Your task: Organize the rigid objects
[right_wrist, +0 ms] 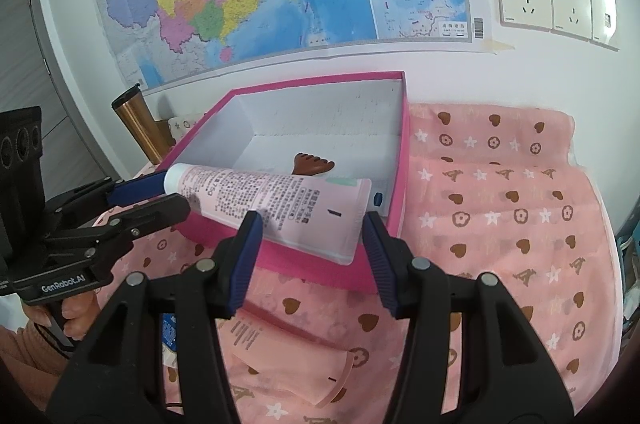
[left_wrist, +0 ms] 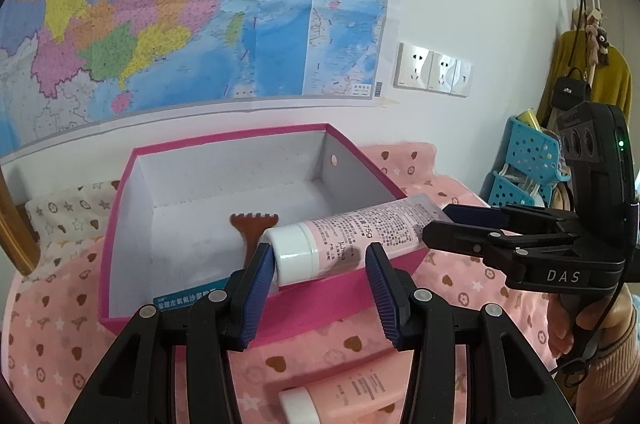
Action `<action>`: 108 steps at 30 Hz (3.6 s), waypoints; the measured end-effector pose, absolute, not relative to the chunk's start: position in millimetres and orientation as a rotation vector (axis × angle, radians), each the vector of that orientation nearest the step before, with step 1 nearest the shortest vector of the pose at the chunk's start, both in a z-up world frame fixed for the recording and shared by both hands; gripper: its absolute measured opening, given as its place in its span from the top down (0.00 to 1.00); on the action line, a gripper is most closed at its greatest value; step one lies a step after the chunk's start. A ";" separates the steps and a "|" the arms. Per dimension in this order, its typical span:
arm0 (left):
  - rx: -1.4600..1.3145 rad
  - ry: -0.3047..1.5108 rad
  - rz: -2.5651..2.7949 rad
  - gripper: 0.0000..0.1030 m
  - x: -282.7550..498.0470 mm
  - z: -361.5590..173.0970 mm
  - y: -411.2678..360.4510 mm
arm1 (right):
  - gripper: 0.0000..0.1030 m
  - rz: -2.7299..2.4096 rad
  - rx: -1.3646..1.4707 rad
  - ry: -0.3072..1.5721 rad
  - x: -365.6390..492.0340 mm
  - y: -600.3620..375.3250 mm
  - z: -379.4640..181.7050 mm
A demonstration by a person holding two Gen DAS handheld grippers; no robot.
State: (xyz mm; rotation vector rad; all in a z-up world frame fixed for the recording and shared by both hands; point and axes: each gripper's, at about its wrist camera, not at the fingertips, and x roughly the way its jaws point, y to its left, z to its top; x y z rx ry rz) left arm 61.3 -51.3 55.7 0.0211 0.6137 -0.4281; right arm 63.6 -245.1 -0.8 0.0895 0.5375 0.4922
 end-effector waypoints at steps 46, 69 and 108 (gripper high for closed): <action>0.006 0.780 -0.374 0.54 130.3 15.7 -53.4 | 0.47 0.420 0.012 0.605 113.4 -227.0 -10.7; 0.027 0.672 -0.369 0.40 81.1 31.6 -28.9 | 0.47 0.476 0.077 0.561 71.7 -239.7 -9.8; -0.153 0.933 -0.318 0.42 -30.0 -49.2 71.4 | 0.58 0.880 0.078 0.870 6.6 -117.9 -115.4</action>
